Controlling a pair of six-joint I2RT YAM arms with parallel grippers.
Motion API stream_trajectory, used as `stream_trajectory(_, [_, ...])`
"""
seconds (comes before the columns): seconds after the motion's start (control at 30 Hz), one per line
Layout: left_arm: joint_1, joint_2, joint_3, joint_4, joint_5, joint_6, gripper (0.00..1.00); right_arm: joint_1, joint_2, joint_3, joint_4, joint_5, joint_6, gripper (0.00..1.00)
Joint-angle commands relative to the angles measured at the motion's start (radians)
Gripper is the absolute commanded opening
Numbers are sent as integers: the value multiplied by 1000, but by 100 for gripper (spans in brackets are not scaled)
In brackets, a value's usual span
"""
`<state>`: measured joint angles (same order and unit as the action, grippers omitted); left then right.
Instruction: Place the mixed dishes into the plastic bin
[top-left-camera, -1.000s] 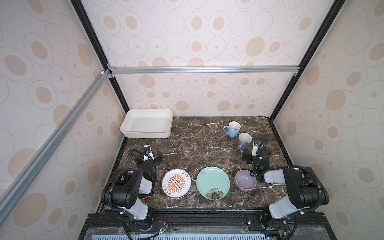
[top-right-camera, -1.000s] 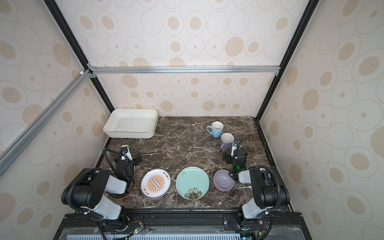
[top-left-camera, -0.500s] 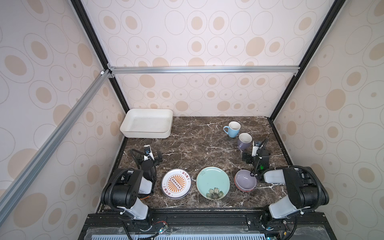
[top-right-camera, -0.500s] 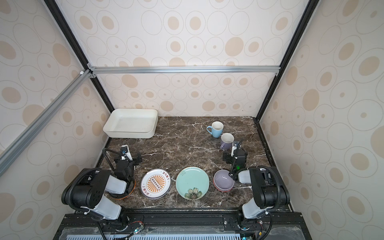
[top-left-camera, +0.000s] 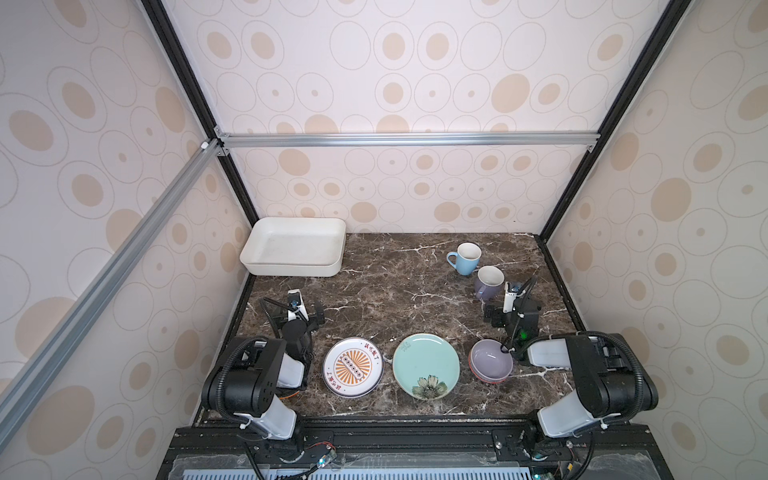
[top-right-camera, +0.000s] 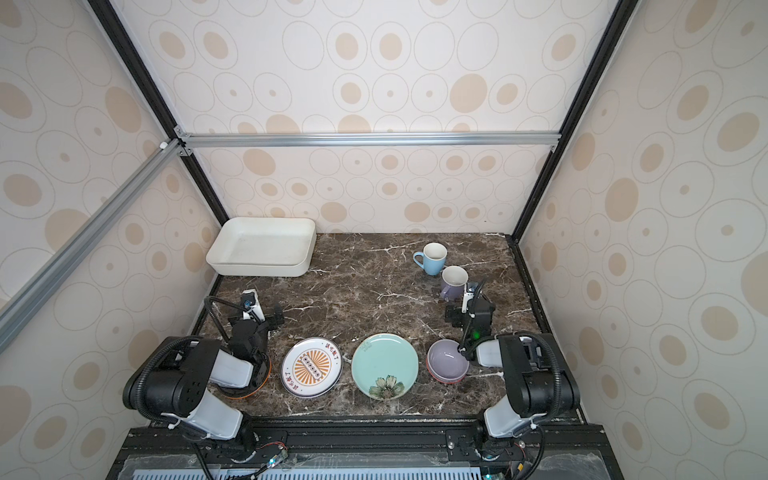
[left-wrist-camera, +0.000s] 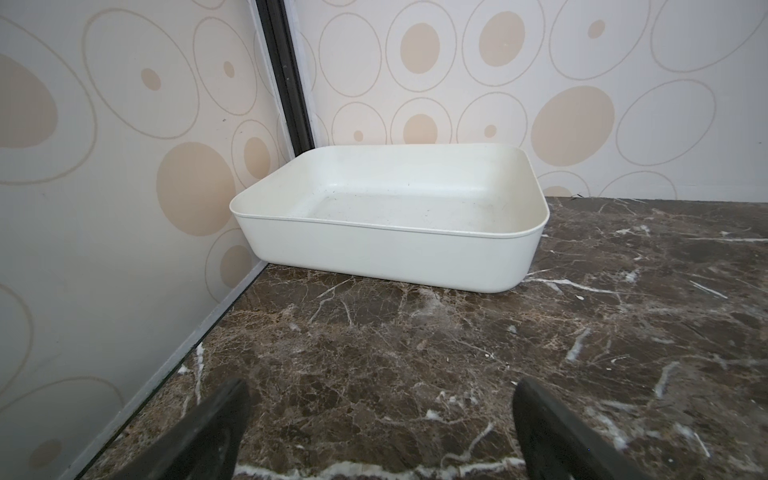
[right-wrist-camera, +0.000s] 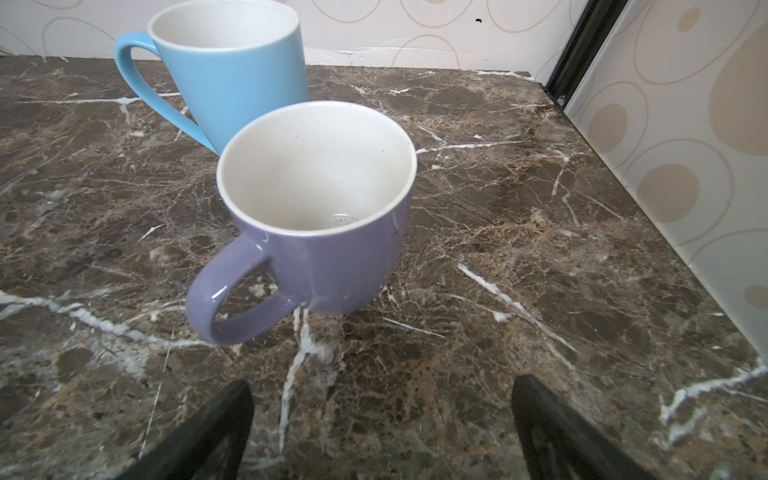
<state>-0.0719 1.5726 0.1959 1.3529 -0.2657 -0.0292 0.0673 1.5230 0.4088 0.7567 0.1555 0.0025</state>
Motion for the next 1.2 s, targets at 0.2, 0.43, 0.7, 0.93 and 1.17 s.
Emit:
stream_trajectory(0.2, [1, -276, 234, -465, 25, -48, 99, 155, -343, 270, -650, 198, 109, 100])
stream_trajectory(0.43, [-4, -81, 774, -976, 150, -138, 99, 250, -263, 503, -953, 89, 217, 100])
stream_trajectory(0.7, [-23, 358, 1342, -1421, 245, -143, 99, 343, -215, 540, -982, 51, 237, 100])
stream_trajectory(0.93, [-83, 493, 1426, -1461, 230, -154, 99, 352, -193, 536, -1001, 28, 232, 100])
stream_trajectory(1.17, [-151, 608, 1518, -1531, 169, -126, 92, 353, -160, 537, -993, 10, 238, 100])
